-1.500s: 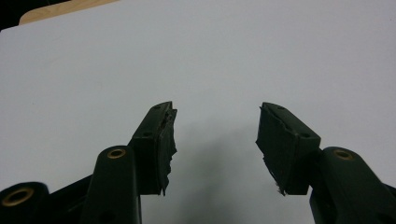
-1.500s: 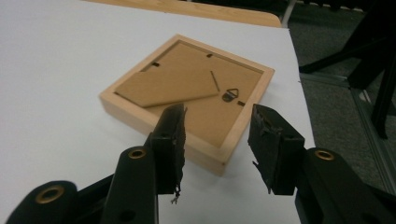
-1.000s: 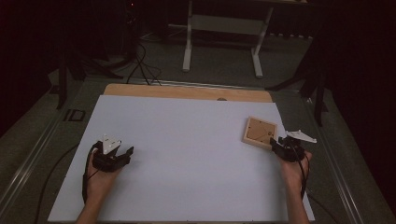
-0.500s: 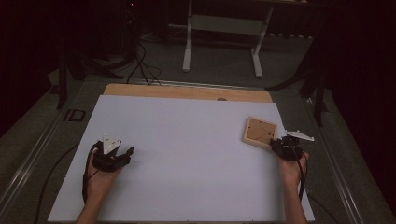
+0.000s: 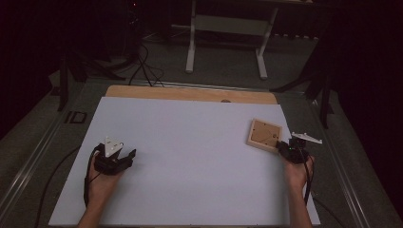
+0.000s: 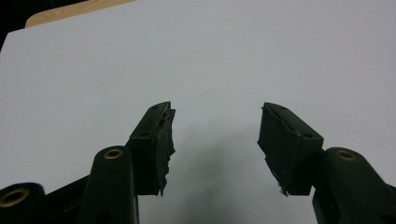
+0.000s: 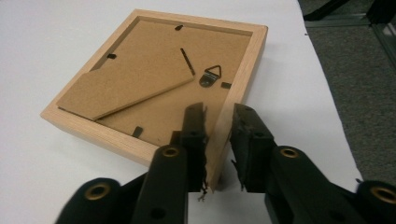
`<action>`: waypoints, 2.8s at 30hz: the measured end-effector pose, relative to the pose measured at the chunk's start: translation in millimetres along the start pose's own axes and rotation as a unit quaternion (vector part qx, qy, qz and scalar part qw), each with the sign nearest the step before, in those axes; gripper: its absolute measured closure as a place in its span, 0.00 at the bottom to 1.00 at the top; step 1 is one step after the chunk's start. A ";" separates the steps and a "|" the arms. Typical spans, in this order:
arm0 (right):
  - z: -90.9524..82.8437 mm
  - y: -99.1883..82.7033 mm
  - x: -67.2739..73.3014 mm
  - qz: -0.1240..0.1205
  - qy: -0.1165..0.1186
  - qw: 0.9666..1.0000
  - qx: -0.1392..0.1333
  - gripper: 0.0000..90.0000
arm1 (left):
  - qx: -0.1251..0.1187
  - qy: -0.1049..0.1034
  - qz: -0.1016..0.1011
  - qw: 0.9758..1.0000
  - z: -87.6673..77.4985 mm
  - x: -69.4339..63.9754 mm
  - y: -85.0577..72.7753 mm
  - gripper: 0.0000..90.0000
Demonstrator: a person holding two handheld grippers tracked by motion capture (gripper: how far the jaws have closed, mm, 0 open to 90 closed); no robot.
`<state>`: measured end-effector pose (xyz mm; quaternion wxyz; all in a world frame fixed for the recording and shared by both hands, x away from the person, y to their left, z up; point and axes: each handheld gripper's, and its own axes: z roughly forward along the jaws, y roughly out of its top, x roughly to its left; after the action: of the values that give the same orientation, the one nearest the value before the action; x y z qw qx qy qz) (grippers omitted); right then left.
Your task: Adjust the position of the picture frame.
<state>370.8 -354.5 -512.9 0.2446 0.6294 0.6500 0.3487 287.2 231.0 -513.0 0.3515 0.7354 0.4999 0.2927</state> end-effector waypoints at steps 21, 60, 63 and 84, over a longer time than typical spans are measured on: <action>0.8 -2.1 14.9 -0.030 0.009 1.000 0.001 0.87 | 0.002 0.001 0.005 1.000 0.9 -1.6 0.3 0.50; -4.5 -22.9 87.0 -0.100 0.072 0.992 -0.004 0.85 | 0.005 0.003 0.017 1.000 1.9 -4.5 0.4 0.49; -4.6 -24.1 92.3 -0.104 0.076 0.992 -0.004 0.85 | 0.005 0.003 0.017 1.000 1.8 -4.3 0.4 0.49; 2.0 -27.9 143.7 -0.145 0.116 0.983 0.000 0.85 | 0.002 0.003 0.016 1.000 1.6 -4.1 0.5 0.49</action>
<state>341.6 -211.1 -518.0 0.2154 0.4835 0.7585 0.3801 287.4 226.7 -513.8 0.3436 0.7431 0.4899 0.2996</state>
